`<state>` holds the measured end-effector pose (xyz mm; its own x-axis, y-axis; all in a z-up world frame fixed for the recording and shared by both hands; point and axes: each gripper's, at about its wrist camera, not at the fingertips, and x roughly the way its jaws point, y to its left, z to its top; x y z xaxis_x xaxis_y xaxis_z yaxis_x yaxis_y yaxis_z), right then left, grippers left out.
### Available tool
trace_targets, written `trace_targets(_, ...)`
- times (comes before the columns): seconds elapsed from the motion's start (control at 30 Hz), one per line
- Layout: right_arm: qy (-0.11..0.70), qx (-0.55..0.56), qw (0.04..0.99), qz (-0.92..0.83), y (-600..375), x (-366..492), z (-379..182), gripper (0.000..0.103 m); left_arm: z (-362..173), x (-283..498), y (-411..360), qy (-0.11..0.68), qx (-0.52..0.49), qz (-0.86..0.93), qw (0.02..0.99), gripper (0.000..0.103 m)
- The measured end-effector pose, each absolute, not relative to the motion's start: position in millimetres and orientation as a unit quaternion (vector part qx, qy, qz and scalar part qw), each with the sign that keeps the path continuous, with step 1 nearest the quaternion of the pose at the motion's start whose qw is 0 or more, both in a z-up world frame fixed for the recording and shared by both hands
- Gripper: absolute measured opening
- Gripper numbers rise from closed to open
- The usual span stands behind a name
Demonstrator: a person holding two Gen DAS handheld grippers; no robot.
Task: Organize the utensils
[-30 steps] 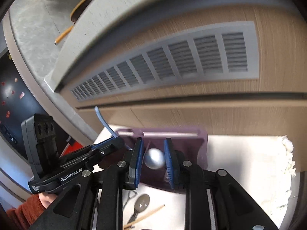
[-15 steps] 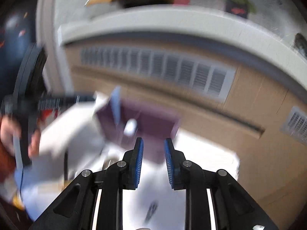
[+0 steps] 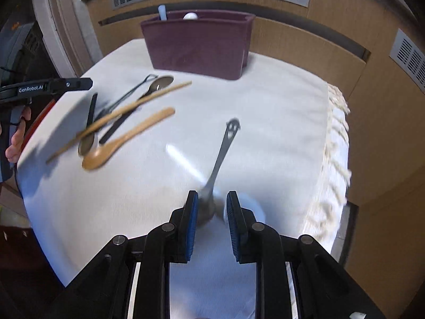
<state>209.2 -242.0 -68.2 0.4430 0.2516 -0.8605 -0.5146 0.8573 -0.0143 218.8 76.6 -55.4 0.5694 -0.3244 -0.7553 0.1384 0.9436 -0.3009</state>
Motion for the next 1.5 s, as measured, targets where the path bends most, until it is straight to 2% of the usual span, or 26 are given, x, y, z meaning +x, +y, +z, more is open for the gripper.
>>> trace_targets(0.27,0.488,-0.037,0.849,0.2,-237.2,246.0,-82.6,0.021,-56.0,202.5,69.9,0.436,-0.076,-0.125,0.888,0.016)
trace_targets(0.53,0.485,-0.121,0.852,0.158,-199.1,267.3,-92.3,0.021,-56.5,195.4,68.1,0.441,-0.042,-0.147,0.884,0.016)
trace_targets(0.7,0.482,-0.089,0.856,0.166,-208.7,263.0,-93.5,0.021,-64.5,198.9,60.8,0.461,-0.043,-0.161,0.872,0.016)
trace_targets(0.73,0.482,-0.079,0.856,0.169,-211.3,263.3,-93.8,0.02,-65.2,199.5,59.4,0.462,-0.043,-0.162,0.871,0.016)
trace_targets(0.8,0.481,-0.091,0.856,0.165,-210.1,266.2,-93.1,0.008,-66.3,201.8,57.2,0.466,-0.046,-0.162,0.868,0.016)
trace_targets(0.93,0.474,-0.103,0.857,0.174,-202.3,270.5,-92.1,0.007,-65.6,201.2,58.1,0.467,-0.054,-0.156,0.869,0.016)
trace_targets(1.2,0.44,-0.038,0.872,0.211,-209.2,254.2,-58.9,0.007,-61.5,207.5,29.6,0.481,-0.047,-0.227,0.846,0.016)
trace_targets(1.5,0.43,-0.016,0.879,0.208,-215.5,234.4,-55.3,0.007,-87.2,254.0,-54.2,0.508,0.09,-0.195,0.834,0.016)
